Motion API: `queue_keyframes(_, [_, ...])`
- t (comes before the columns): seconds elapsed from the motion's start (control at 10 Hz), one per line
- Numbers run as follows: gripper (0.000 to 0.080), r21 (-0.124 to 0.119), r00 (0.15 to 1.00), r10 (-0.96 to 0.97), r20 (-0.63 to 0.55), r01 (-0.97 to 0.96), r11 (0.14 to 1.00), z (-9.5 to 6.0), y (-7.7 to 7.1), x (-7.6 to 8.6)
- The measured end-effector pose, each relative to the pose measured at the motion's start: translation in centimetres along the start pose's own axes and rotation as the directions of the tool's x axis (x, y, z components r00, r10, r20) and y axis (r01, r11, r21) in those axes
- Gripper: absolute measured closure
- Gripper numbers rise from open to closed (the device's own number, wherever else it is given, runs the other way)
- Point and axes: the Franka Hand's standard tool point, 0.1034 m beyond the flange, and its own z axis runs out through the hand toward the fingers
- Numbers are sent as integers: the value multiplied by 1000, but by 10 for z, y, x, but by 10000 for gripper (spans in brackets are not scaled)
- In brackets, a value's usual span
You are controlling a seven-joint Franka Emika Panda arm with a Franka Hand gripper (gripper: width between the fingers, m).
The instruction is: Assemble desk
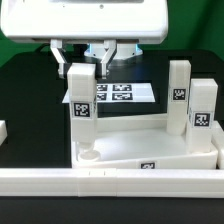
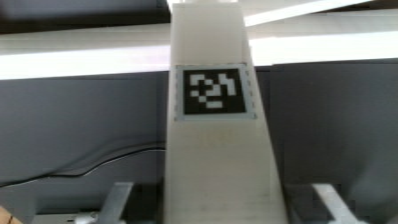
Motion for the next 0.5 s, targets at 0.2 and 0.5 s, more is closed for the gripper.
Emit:
queue_keyframes(0.2, [509, -4, 1000, -5, -2, 5, 1000, 4, -2, -7])
queue_keyframes(0.5, [509, -5, 1000, -7, 3, 7, 1000, 9, -3, -9])
